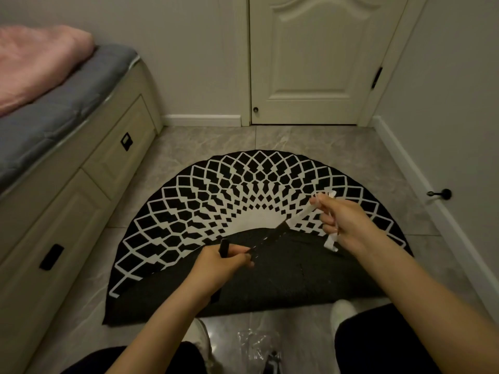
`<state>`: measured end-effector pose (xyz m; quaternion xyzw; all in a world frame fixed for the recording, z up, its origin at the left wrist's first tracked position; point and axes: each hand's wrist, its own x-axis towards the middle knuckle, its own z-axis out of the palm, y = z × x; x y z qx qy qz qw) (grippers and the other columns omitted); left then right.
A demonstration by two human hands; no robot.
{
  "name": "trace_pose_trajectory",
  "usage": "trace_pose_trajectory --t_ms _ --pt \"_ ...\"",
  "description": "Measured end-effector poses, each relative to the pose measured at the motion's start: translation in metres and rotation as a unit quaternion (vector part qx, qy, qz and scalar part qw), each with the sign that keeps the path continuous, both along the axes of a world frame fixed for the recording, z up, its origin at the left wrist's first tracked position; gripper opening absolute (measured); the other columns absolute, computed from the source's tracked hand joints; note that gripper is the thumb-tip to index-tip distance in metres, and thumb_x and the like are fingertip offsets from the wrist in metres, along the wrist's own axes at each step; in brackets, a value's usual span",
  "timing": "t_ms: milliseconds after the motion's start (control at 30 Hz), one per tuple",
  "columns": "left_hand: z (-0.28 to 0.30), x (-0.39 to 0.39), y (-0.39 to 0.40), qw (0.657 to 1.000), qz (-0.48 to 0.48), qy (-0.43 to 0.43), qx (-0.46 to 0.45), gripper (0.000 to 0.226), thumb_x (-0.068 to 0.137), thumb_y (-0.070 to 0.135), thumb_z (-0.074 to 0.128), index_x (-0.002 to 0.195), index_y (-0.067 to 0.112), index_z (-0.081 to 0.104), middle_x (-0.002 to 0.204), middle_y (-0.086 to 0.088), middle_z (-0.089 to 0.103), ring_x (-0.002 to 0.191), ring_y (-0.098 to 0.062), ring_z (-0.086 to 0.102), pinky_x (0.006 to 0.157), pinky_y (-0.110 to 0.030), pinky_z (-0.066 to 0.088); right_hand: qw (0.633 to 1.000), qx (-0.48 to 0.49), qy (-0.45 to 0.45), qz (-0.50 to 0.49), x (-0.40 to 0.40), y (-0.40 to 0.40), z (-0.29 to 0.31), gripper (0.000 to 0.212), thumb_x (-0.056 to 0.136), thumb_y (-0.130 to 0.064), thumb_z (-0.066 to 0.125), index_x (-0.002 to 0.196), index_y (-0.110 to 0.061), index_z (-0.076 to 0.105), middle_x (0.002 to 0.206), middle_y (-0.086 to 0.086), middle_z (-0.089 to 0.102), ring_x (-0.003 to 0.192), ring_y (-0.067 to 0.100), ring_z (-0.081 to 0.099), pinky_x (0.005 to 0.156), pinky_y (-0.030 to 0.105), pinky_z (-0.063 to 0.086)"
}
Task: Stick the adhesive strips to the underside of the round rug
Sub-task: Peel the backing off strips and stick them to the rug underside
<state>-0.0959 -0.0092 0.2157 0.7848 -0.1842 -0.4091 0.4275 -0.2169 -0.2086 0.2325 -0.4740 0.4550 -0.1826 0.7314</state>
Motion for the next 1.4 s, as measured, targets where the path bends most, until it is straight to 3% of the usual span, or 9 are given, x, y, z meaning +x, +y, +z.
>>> trace_pose_trajectory --t_ms 167,500,600,700,800,900,1100,1233,1400 --pt "-0.003 0.011 0.006 0.998 0.044 -0.042 0.008 0.01 0.091 0.014 0.057 0.091 0.021 0.064 0.074 0.0 0.067 0.058 -0.006 0.052 0.053 -0.019 0.04 0.986 0.008 -0.03 -0.164 -0.017 -0.044 0.007 0.014 0.095 -0.025 0.051 0.089 -0.015 0.06 0.078 0.0 0.054 0.053 0.004 0.039 0.042 0.015 0.034" --pt "-0.01 0.015 0.013 0.994 0.106 0.024 -0.032 0.013 0.088 0.01 0.061 0.096 0.015 0.069 0.088 -0.004 0.071 0.062 -0.011 0.051 0.054 -0.022 0.042 0.996 0.044 -0.033 0.065 0.005 -0.011 -0.012 0.028 0.099 -0.02 0.041 0.115 -0.005 0.058 0.061 -0.002 0.046 0.06 0.012 0.047 0.078 0.032 0.047" --pt "-0.011 0.017 0.015 0.994 0.103 -0.003 -0.028 0.014 0.088 0.01 0.062 0.093 0.02 0.07 0.087 0.003 0.071 0.074 -0.013 0.058 0.061 -0.023 0.045 0.997 0.037 -0.03 0.066 0.011 -0.005 -0.013 0.03 0.093 -0.029 0.054 0.111 -0.006 0.061 0.083 0.0 0.05 0.081 0.015 0.054 0.076 0.033 0.051" --pt "-0.012 0.018 0.016 0.994 0.101 -0.014 -0.036 0.014 0.087 0.01 0.063 0.09 0.022 0.07 0.087 0.004 0.071 0.072 -0.009 0.058 0.061 -0.021 0.045 0.997 0.02 -0.03 0.073 0.014 -0.003 -0.015 0.038 0.084 -0.017 0.065 0.118 -0.002 0.058 0.094 0.007 0.056 0.062 0.01 0.056 0.085 0.034 0.054" --pt "-0.013 0.02 0.018 0.994 0.087 -0.046 -0.038 0.016 0.088 0.01 0.062 0.094 0.023 0.069 0.091 0.008 0.069 0.076 -0.004 0.058 0.073 -0.022 0.048 0.995 -0.01 -0.021 0.102 0.016 0.001 -0.015 0.024 0.088 -0.01 0.06 0.111 -0.004 0.061 0.103 0.014 0.063 0.057 0.01 0.057 0.08 0.033 0.055" --pt "-0.015 0.021 0.019 0.993 0.083 -0.074 -0.029 0.017 0.088 0.011 0.062 0.097 0.023 0.068 0.092 0.013 0.064 0.081 -0.003 0.056 0.088 -0.031 0.048 0.993 -0.017 -0.003 0.121 0.016 0.007 -0.012 0.022 0.09 -0.014 0.058 0.112 -0.009 0.059 0.081 0.008 0.059 0.051 0.008 0.054 0.062 0.026 0.056" --pt "-0.016 0.024 0.023 0.992 0.105 -0.063 -0.02 0.022 0.088 0.007 0.061 0.103 0.022 0.068 0.097 0.011 0.061 0.103 -0.014 0.058 0.099 -0.037 0.046 0.966 -0.083 0.101 0.221 0.022 0.021 -0.014 0.031 0.09 -0.038 0.056 0.113 -0.017 0.059 0.059 -0.003 0.043 0.042 0.005 0.033 0.035 0.014 0.025" --pt "-0.018 0.026 0.028 0.987 0.152 -0.025 -0.049 0.025 0.09 0.008 0.058 0.107 0.022 0.067 0.101 0.005 0.061 0.09 -0.012 0.057 0.077 -0.026 0.049 0.933 -0.113 0.181 0.289 0.03 0.04 -0.023 0.039 0.083 -0.053 0.059 0.101 -0.019 0.064 0.053 -0.006 0.041 0.042 0.005 0.033 0.038 0.016 0.025" --pt "-0.018 0.037 0.039 0.97 0.214 0.06 -0.101 0.018 0.093 0.02 0.056 0.103 0.013 0.069 0.065 0.001 0.052 0.057 -0.01 0.044 0.058 -0.022 0.039 0.924 -0.072 0.204 0.315 0.039 0.06 -0.028 0.041 0.08 -0.051 0.064 0.097 -0.013 0.061 0.052 -0.005 0.043 0.041 0.007 0.033 0.036 0.016 0.026"
